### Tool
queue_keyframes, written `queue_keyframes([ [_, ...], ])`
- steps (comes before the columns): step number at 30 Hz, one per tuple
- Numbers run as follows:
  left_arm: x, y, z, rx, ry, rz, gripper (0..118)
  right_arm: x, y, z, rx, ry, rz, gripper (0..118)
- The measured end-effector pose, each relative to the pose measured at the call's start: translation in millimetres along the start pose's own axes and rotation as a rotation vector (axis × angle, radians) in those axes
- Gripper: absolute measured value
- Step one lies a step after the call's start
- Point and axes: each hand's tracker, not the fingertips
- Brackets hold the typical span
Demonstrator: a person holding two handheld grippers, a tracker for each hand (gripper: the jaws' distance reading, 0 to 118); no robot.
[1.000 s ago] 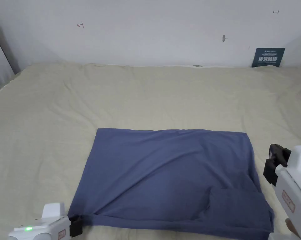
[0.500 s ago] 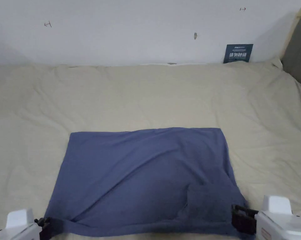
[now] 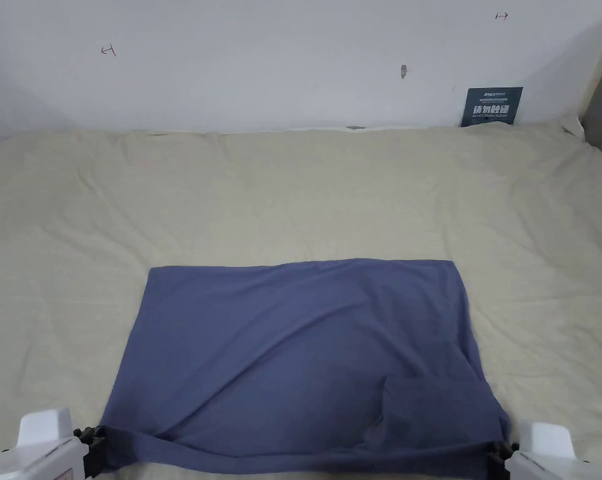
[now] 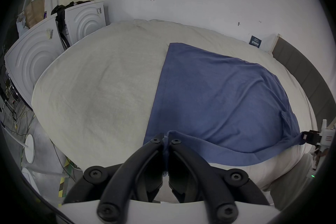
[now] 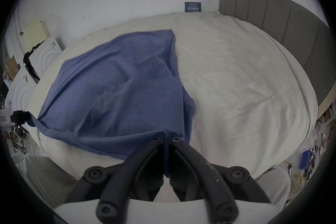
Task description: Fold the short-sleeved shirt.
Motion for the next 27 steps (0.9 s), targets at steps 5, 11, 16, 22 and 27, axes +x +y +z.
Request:
queue_keyframes([
  [5,-3.4,31.3,-2.7,0.052,-0.012,0.056,4,-0.1,45.6,11.7,0.119,0.006,0.049,6],
  [11,5.8,88.1,-17.9,0.109,-0.011,0.074,4,5.8,100.2,-10.9,0.200,-0.010,0.055,6],
  [16,10.0,116.1,-73.2,0.074,0.008,0.027,4,-3.7,143.2,-63.5,0.168,-0.037,0.068,6],
  [22,19.1,124.6,-145.5,-0.067,0.059,-0.058,4,-9.1,152.0,-132.4,0.027,-0.086,0.052,6],
  [27,20.6,116.1,-187.0,-0.162,0.083,-0.098,4,-19.4,139.2,-162.4,-0.079,-0.101,0.008,7],
])
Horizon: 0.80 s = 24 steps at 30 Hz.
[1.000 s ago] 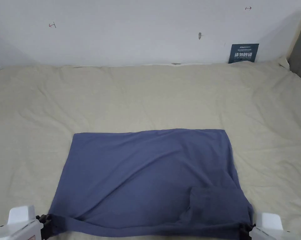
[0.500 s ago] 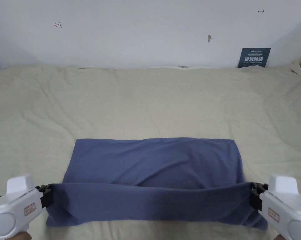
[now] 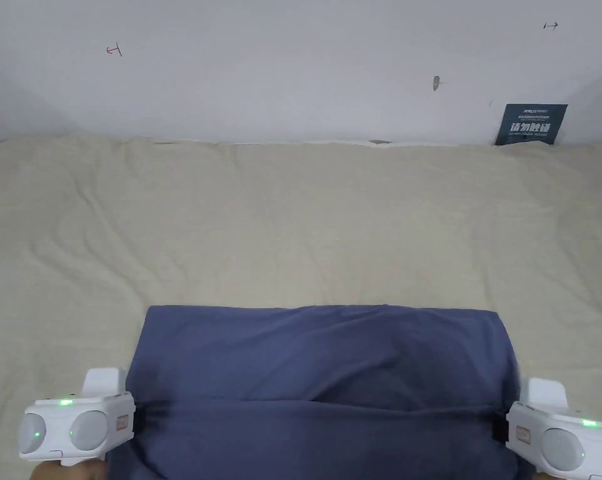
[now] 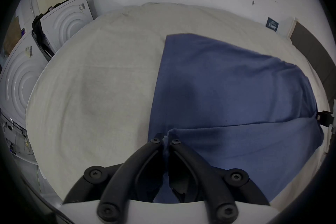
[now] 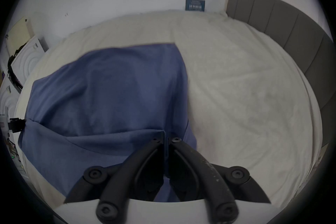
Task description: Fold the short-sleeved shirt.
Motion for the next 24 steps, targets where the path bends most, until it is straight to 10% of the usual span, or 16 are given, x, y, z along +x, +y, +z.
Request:
queue_keyframes([
  [4,1.2,1.8,14.3,0.013,0.012,-0.005,13,-18.1,-2.1,25.8,0.025,-0.013,-0.013,10],
  [6,-2.0,4.6,24.0,0.026,0.020,0.051,54,-11.8,5.3,36.7,0.026,-0.006,-0.020,21],
  [8,-7.5,7.5,37.7,0.047,-0.047,0.106,112,-15.5,7.5,59.3,0.090,0.017,-0.034,56],
  [9,-7.6,8.8,49.5,0.084,-0.063,0.127,118,-3.7,14.7,61.8,0.128,0.024,-0.031,74],
  [12,-3.0,15.6,100.9,0.222,-0.070,0.148,114,-9.5,21.7,109.9,0.261,0.023,-0.012,115],
  [19,22.7,13.6,214.9,0.520,-0.126,0.087,110,-13.3,23.5,221.6,0.570,0.080,0.043,116],
  [22,35.8,1.7,253.4,0.633,-0.143,0.069,89,-9.0,15.4,246.5,0.688,0.049,0.082,111],
  [24,44.2,-12.0,268.7,0.708,-0.134,0.085,60,-9.6,7.1,263.9,0.739,0.038,0.095,83],
])
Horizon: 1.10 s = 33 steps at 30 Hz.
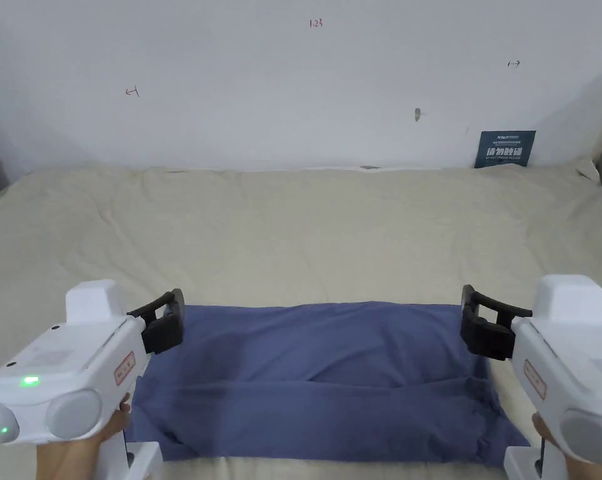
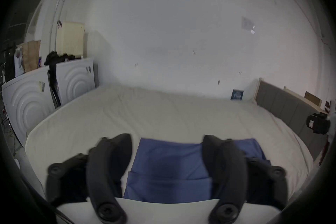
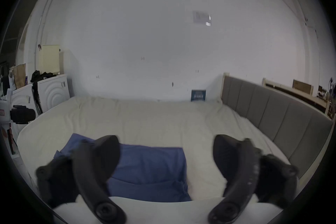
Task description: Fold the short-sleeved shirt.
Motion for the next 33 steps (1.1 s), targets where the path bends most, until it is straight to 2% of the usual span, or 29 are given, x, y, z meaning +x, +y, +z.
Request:
queue_keyframes([
  [1,4.4,-1.8,9.7,0.032,-0.002,0.001,38,-11.9,1.9,13.7,0.017,-0.007,0.004,64],
  [2,8.6,-4.0,16.5,0.052,-0.013,-0.008,1,-13.8,2.6,21.9,0.029,-0.016,0.006,40],
  [3,12.7,-7.0,22.4,0.055,-0.015,-0.019,1,-14.7,1.4,26.7,0.036,-0.023,0.013,11],
  [4,15.9,-9.2,26.5,0.058,-0.020,-0.022,0,-15.1,0.5,31.0,0.047,-0.029,0.021,2],
  [7,17.4,-14.2,34.9,0.046,-0.079,-0.021,0,-11.0,-9.5,34.4,0.082,-0.037,0.029,1],
  [13,12.1,-23.8,31.2,-0.014,-0.066,-0.029,0,-15.4,-13.2,41.6,0.081,-0.018,0.019,1],
  [21,-31.4,-59.7,-11.9,-0.305,-0.039,0.009,1,-3.6,-23.5,30.8,0.040,-0.012,0.006,1],
  [22,-37.8,-66.0,-17.6,-0.335,-0.029,0.021,4,-2.2,-25.0,28.9,0.034,-0.010,0.006,1],
  [24,-54.6,-81.6,-32.2,-0.408,-0.016,0.026,35,0.1,-28.9,23.2,0.021,-0.012,0.008,1],
  [25,-60.7,-88.5,-37.3,-0.432,-0.007,0.031,58,1.0,-30.8,20.5,0.011,-0.015,0.011,1],
  [26,-66.9,-95.6,-44.4,-0.463,-0.001,0.030,87,1.8,-33.0,17.5,0.005,-0.019,0.013,1],
  [27,-71.2,-102.8,-46.9,-0.510,0.018,0.031,105,2.6,-35.1,14.2,-0.004,-0.022,0.015,1],
  [28,-75.5,-110.1,-52.6,-0.533,0.037,0.033,113,2.8,-36.8,11.5,-0.013,-0.024,0.015,2],
  [33,-94.3,-142.0,-81.0,-0.644,0.100,0.052,111,2.5,-47.5,-2.0,-0.055,-0.032,0.019,2],
])
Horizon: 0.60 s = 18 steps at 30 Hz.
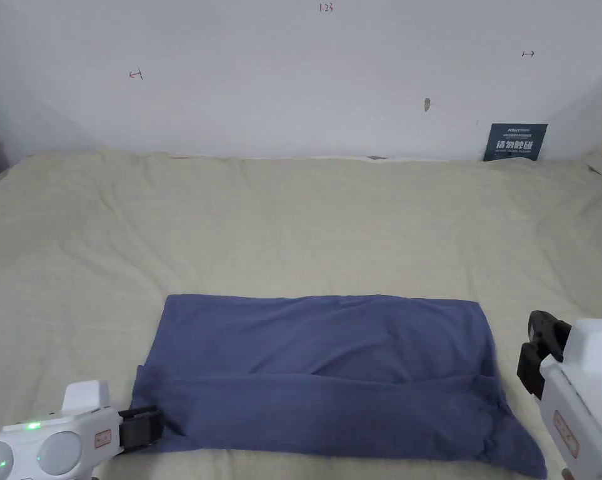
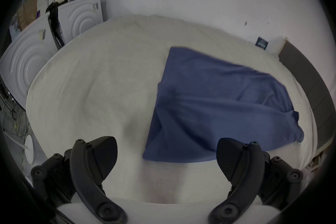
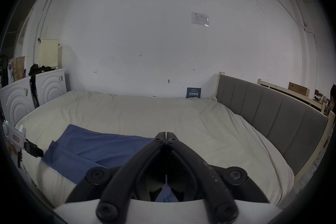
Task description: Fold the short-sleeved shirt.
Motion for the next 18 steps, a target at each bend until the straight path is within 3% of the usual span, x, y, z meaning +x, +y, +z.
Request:
queue_keyframes([
  [1,-0.7,-0.6,-8.1,-0.020,0.009,0.002,108,0.1,-1.5,-1.8,-0.010,-0.002,0.001,2],
  [5,-4.9,-7.6,-38.8,-0.055,0.021,-0.002,69,0.6,-10.9,-12.0,-0.046,-0.011,-0.002,2],
  [8,2.4,-14.1,-38.8,-0.027,0.042,-0.020,67,2.6,-17.4,-19.4,-0.088,-0.012,-0.015,2],
  [9,4.5,-14.8,-34.9,-0.023,0.032,-0.032,58,4.5,-21.0,-22.6,-0.107,-0.015,-0.022,2],
  [10,6.7,-15.7,-32.1,-0.019,0.023,-0.049,42,6.5,-25.7,-26.7,-0.128,-0.025,-0.027,3],
  [11,8.8,-15.6,-30.0,-0.008,-0.002,-0.071,10,8.3,-31.2,-31.3,-0.159,-0.033,-0.029,6],
  [13,14.7,-14.6,-26.9,-0.005,0.002,-0.074,8,13.4,-44.9,-42.3,-0.231,-0.030,-0.052,24],
  [17,14.9,-5.6,-4.6,0.079,-0.006,-0.073,8,16.5,-79.6,-63.7,-0.410,-0.047,-0.104,96],
  [18,11.5,-1.1,-2.7,0.091,-0.017,-0.059,8,17.7,-92.5,-70.7,-0.444,-0.058,-0.117,107],
])
